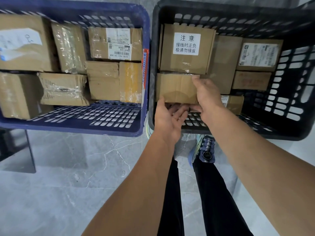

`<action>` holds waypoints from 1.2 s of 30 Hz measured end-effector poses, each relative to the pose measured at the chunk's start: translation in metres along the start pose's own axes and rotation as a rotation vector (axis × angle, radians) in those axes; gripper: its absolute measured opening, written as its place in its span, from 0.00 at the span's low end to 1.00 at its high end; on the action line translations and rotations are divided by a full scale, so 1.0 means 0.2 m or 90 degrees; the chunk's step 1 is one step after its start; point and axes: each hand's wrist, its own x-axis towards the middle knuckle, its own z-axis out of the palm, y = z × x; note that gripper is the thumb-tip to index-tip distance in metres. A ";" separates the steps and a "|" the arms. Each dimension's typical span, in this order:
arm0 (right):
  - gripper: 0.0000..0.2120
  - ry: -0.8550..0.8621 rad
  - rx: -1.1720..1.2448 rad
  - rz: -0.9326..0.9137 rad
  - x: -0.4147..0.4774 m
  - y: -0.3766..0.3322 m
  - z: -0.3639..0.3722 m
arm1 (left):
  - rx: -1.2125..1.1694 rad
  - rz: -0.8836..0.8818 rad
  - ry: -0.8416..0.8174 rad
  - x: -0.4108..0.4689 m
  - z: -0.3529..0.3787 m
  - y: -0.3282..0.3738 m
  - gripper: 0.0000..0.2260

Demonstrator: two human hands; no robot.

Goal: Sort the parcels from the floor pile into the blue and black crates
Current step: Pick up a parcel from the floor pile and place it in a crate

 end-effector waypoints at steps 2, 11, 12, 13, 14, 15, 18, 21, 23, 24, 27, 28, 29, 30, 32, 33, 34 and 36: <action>0.05 -0.014 0.030 -0.007 0.03 0.00 0.00 | -0.015 0.004 -0.016 0.03 0.04 0.05 0.25; 0.23 -0.035 0.043 -0.008 0.12 0.09 0.00 | -0.077 -0.017 -0.027 0.16 0.03 0.09 0.25; 0.23 -0.035 0.043 -0.008 0.12 0.09 0.00 | -0.086 -0.015 -0.026 0.16 0.03 0.09 0.25; 0.23 -0.033 0.043 -0.009 0.12 0.09 0.00 | -0.096 -0.013 -0.026 0.17 0.03 0.08 0.24; 0.24 -0.031 0.041 -0.008 0.12 0.10 -0.01 | -0.107 -0.011 -0.027 0.17 0.03 0.08 0.24; 0.24 -0.029 0.040 -0.007 0.12 0.11 -0.01 | -0.116 -0.010 -0.029 0.17 0.03 0.07 0.24; 0.24 -0.037 0.051 0.007 0.10 0.11 -0.03 | -0.134 -0.011 -0.032 0.16 0.02 0.06 0.23; 0.26 -0.035 0.086 0.037 0.08 0.11 -0.05 | -0.150 -0.016 -0.027 0.14 0.03 0.07 0.22; 0.26 -0.034 0.111 0.058 0.07 0.10 -0.06 | -0.156 -0.018 -0.024 0.14 0.04 0.07 0.22; 0.26 -0.035 0.117 0.064 0.06 0.10 -0.07 | -0.155 -0.019 -0.024 0.14 0.04 0.07 0.22; 0.26 -0.036 0.123 0.074 0.03 0.09 -0.07 | -0.128 -0.016 -0.021 0.13 0.03 0.06 0.24; 0.26 -0.035 0.128 0.076 0.02 0.09 -0.07 | -0.111 -0.016 -0.021 0.12 0.02 0.06 0.24; 0.27 -0.033 0.133 0.077 0.01 0.09 -0.07 | -0.097 -0.018 -0.021 0.11 0.02 0.06 0.24; 0.27 -0.031 0.137 0.077 0.01 0.09 -0.07 | -0.086 -0.022 -0.022 0.10 0.01 0.06 0.24; 0.24 -0.018 0.149 0.078 -0.01 0.09 -0.08 | -0.057 -0.036 -0.024 0.07 0.00 0.06 0.26; 0.23 -0.011 0.152 0.074 -0.02 0.09 -0.09 | -0.035 -0.045 -0.023 0.05 -0.01 0.06 0.27; 0.21 -0.003 0.144 0.066 -0.04 0.08 -0.11 | -0.010 -0.053 -0.021 0.03 -0.02 0.06 0.29; 0.21 0.007 0.112 0.039 -0.10 0.06 -0.14 | 0.041 -0.066 -0.020 -0.06 -0.04 0.08 0.33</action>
